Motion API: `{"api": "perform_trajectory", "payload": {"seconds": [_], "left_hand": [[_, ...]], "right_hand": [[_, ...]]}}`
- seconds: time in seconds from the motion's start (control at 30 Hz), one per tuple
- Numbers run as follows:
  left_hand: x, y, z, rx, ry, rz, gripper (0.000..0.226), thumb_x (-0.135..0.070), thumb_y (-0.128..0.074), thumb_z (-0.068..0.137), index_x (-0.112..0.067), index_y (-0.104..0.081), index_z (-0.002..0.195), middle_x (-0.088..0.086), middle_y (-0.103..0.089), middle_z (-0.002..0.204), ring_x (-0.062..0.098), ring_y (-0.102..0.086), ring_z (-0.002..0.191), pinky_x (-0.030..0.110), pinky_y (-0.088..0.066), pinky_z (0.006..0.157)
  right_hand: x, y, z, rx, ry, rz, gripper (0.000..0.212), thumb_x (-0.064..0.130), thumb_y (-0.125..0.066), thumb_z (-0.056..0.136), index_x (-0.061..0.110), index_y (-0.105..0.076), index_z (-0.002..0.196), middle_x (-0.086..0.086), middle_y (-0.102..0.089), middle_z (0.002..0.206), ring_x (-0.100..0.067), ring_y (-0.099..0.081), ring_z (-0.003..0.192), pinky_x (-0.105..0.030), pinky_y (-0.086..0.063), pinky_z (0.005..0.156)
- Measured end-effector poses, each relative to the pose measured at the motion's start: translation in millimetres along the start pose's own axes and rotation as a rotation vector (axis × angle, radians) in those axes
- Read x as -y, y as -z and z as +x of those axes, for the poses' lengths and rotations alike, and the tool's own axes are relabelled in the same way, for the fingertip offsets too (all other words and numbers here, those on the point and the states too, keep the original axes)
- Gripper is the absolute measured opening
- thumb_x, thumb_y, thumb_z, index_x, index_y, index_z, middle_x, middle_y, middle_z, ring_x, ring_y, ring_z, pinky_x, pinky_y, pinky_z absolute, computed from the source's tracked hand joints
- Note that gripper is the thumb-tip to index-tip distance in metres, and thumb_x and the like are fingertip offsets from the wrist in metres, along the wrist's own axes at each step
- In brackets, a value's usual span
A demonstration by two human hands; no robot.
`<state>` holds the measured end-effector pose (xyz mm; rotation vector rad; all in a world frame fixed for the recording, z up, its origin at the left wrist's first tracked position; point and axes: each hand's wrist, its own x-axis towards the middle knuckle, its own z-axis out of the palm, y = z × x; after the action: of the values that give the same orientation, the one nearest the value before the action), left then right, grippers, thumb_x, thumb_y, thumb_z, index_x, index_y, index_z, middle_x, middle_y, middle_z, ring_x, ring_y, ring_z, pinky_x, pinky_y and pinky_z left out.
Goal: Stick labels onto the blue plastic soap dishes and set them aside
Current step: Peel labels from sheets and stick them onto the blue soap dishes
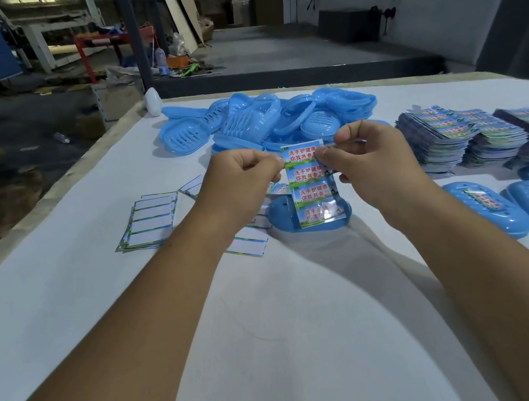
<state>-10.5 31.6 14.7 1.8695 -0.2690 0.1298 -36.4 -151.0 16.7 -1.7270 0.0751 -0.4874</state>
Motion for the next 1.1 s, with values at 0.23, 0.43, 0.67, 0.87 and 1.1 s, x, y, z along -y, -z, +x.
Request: {"api": "perform_trajectory", "payload": {"seconds": [0.23,0.43,0.67,0.87,1.1], "left_hand": [[-2,-1,-3,0.042,-0.012,-0.028,0.02,-0.021,-0.069,0.093,-0.014,-0.074,0.076,-0.017,-0.069,0.062,-0.011,-0.062,0.06,0.006,-0.043,0.049],[1,-1,-7,0.085,-0.042,-0.035,0.01,-0.026,-0.074,0.088,-0.019,-0.08,0.083,-0.007,-0.077,0.078,0.002,-0.071,0.077,0.027,-0.059,0.081],[0,0,-8,0.105,-0.127,0.034,0.012,-0.022,-0.074,0.091,-0.028,-0.078,0.08,-0.012,-0.076,0.077,-0.002,-0.07,0.076,0.016,-0.055,0.073],[-2,-4,-11,0.086,-0.227,0.151,0.014,-0.019,-0.071,0.092,-0.026,-0.078,0.083,-0.013,-0.075,0.074,-0.005,-0.065,0.068,0.015,-0.052,0.065],[-2,-7,-10,0.059,-0.267,0.243,0.012,-0.02,-0.069,0.093,-0.02,-0.079,0.085,-0.011,-0.073,0.073,-0.003,-0.063,0.066,0.014,-0.05,0.066]], "right_hand": [[-3,-2,0,0.02,0.003,-0.064,0.02,0.019,-0.08,0.088,0.019,-0.061,0.084,0.009,-0.071,0.068,0.004,-0.065,0.059,-0.012,-0.048,0.051],[-4,-2,-4,0.092,0.15,-0.318,0.018,0.033,-0.08,0.085,0.023,-0.073,0.071,0.015,-0.068,0.06,0.003,-0.057,0.053,-0.013,-0.044,0.052],[4,-3,-14,0.115,0.234,-0.463,0.025,0.033,-0.072,0.085,0.033,-0.072,0.06,0.017,-0.064,0.052,0.001,-0.05,0.046,-0.011,-0.035,0.045],[6,-5,-19,0.09,0.275,-0.576,0.023,0.038,-0.062,0.075,0.024,-0.071,0.058,0.007,-0.06,0.05,-0.005,-0.044,0.045,-0.025,-0.04,0.049],[6,-6,-20,0.075,0.315,-0.65,0.032,0.035,-0.062,0.079,0.022,-0.06,0.049,0.008,-0.053,0.042,-0.009,-0.046,0.043,-0.024,-0.035,0.047]]}}
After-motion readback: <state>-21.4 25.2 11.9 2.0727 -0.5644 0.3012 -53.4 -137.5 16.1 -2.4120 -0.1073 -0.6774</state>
